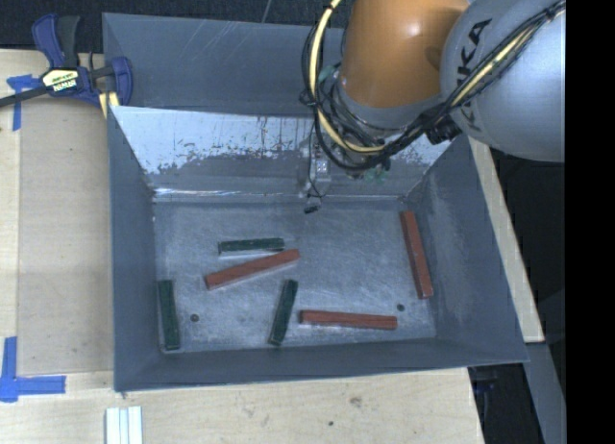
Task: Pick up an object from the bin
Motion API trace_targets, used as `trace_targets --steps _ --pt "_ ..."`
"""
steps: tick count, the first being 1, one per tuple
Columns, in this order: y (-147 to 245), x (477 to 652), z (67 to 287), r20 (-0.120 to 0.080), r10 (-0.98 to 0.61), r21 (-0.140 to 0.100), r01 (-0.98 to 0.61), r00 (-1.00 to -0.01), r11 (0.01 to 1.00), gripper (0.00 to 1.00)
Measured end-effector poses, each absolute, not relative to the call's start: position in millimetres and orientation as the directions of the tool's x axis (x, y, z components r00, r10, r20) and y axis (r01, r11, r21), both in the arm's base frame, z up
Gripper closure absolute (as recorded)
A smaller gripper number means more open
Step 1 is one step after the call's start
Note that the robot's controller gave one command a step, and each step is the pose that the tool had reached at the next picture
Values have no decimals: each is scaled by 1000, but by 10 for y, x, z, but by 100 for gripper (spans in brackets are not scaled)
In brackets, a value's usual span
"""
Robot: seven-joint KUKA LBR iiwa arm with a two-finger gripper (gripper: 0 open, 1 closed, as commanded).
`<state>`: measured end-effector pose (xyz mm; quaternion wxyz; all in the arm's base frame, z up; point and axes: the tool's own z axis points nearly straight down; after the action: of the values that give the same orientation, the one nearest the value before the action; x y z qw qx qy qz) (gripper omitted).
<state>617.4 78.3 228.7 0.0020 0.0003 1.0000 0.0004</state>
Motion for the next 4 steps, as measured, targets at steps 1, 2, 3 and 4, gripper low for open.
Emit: trace_targets --steps 1,2,3,4 --pt "1104 6197 982 3 217 0 217 -976 976 0" --pt "1099 6209 1019 -2 217 1 217 -976 976 0" --pt "1253 5791 873 -5 127 0 127 -992 992 0" --pt "1569 5788 791 -4 -70 2 -70 -998 998 100"
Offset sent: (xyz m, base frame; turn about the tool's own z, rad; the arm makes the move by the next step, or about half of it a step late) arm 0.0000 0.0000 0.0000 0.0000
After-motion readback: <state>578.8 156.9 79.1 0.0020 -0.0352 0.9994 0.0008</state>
